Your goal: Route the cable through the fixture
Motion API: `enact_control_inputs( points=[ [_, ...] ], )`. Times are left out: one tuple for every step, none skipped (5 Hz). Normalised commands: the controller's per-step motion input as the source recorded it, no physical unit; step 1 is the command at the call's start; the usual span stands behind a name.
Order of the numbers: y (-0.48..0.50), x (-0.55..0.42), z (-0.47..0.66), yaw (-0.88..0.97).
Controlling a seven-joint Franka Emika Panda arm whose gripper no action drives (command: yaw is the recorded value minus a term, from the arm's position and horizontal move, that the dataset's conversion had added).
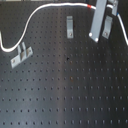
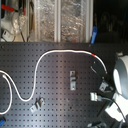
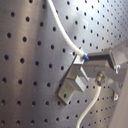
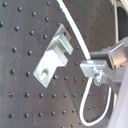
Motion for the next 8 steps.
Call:
enact_control_inputs(
  points=[
    [0.204,-0.383,0.08,0.14],
    [0.066,-0.311,0.06,0.00],
    [-0.122,-0.403,0.08,-0.15],
    [-0.067,-0.446,0.11,-0.04],
    [-0.042,-0.298,0.01,0.00],
    [-0.005,-0.003,-0.21,0.00],
    [-0.074,-0.052,-0.19,0.00],
    [-0.282,-0.108,0.00,0.00]
  ],
)
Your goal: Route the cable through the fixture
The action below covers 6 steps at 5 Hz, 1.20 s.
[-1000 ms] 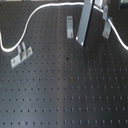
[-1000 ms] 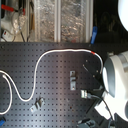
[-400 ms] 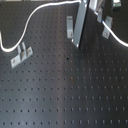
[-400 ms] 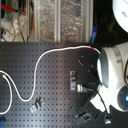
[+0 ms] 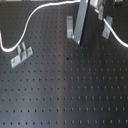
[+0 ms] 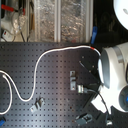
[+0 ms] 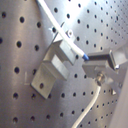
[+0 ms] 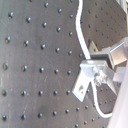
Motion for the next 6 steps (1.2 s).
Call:
enact_control_inputs(
  points=[
    [-0.265,-0.133,-0.19,0.04],
    [0.018,0.015,0.00,0.00],
    [-0.077,0.088,-0.10,-0.05],
    [-0.313,-0.039,-0.24,-0.16],
    [-0.084,-0.056,0.00,-0.30],
    [0.091,0.015,0.07,-0.05]
  ],
)
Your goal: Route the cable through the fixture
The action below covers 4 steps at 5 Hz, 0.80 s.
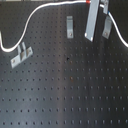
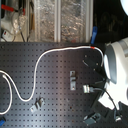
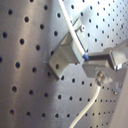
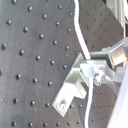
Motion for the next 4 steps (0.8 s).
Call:
enact_control_inputs(
  points=[
    [0.178,-0.109,0.23,-0.09],
    [0.138,-0.216,0.19,-0.16],
    [0.000,0.000,0.00,0.00],
    [0.114,-0.290,0.27,0.00]
  ],
)
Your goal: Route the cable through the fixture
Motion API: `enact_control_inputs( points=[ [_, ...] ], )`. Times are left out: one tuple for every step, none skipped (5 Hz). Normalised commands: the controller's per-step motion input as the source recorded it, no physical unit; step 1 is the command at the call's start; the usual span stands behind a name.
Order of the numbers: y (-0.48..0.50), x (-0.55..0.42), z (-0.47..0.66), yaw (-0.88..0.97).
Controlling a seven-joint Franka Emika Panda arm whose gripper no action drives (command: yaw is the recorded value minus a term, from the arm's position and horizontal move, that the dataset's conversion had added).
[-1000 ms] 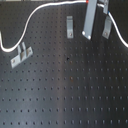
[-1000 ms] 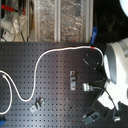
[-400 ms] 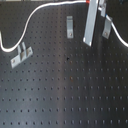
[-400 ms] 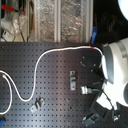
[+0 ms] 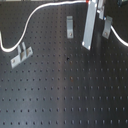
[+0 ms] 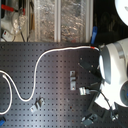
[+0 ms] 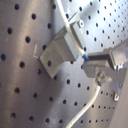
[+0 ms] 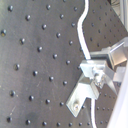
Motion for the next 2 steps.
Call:
enact_control_inputs(
  points=[
    [0.224,-0.405,0.06,0.05],
    [0.181,-0.305,0.00,0.07]
  ],
)
